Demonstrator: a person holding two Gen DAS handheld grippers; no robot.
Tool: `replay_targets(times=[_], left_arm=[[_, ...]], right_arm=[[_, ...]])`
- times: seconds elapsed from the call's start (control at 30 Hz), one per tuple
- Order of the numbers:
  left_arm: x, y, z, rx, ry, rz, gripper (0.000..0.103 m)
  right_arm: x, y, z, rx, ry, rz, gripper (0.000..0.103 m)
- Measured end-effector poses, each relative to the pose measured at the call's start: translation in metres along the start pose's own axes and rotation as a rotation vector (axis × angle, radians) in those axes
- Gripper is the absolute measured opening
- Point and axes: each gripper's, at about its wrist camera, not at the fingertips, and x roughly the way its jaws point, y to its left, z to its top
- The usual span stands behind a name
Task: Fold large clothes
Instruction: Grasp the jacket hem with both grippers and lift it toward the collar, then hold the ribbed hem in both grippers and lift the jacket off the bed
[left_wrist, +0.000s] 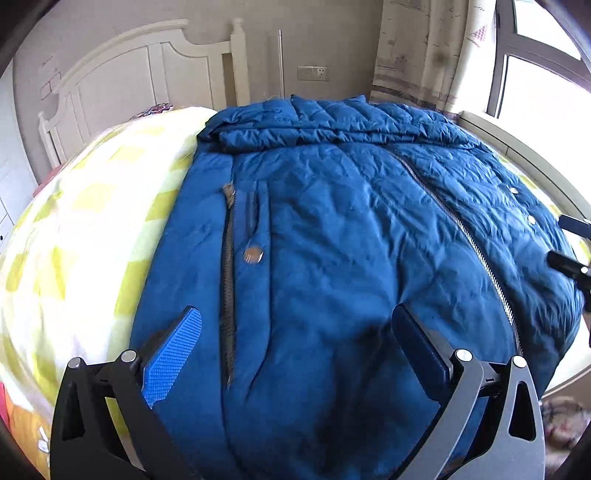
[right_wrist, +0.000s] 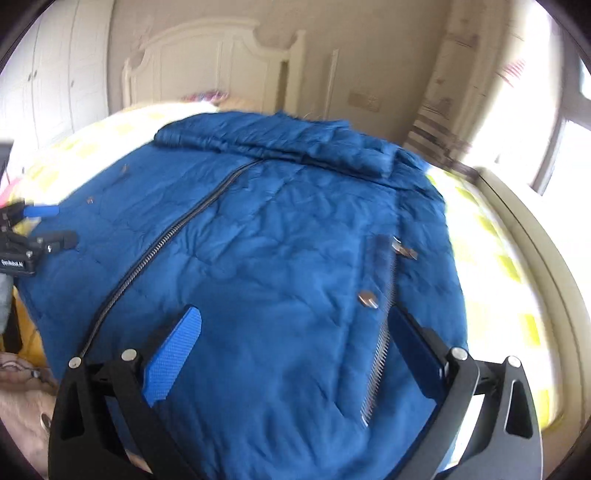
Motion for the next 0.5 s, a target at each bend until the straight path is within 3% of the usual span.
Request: replay_targets(times=[0.07,0.17,0.3,0.37,0.5], left_arm=[[-0.001,0.002,-0.013,0.009,-0.031,-0.004,0.099],[-0.010,0.002,-0.012,0.004,-0.015,0.012,0.099],[-0.035,0.020,-0.015,-0.039,-0.080,0.028,0.099],[-0.034,0.036,-0.018,-0.085,-0.065,0.018,0.099],[-0.026,0.055,-0.029,-0.154,-0.010,-0.009,0.099]], right_arm=[[0.013,-0.014,-0.018,0.023,0.069,-0.005,0.100],[-0.002,-0.032,-0.038,0.117,0.012,0.054,0.100],[-0.035,-0.054,-0.057,0.113,-0.038,-0.005,0.100],[-0.044,-0.075,-0.076,0.170,-0.023,-0.029,0.099],[-0.048,-0.089,-0.105,0.266,0.000,0.064,0.094]])
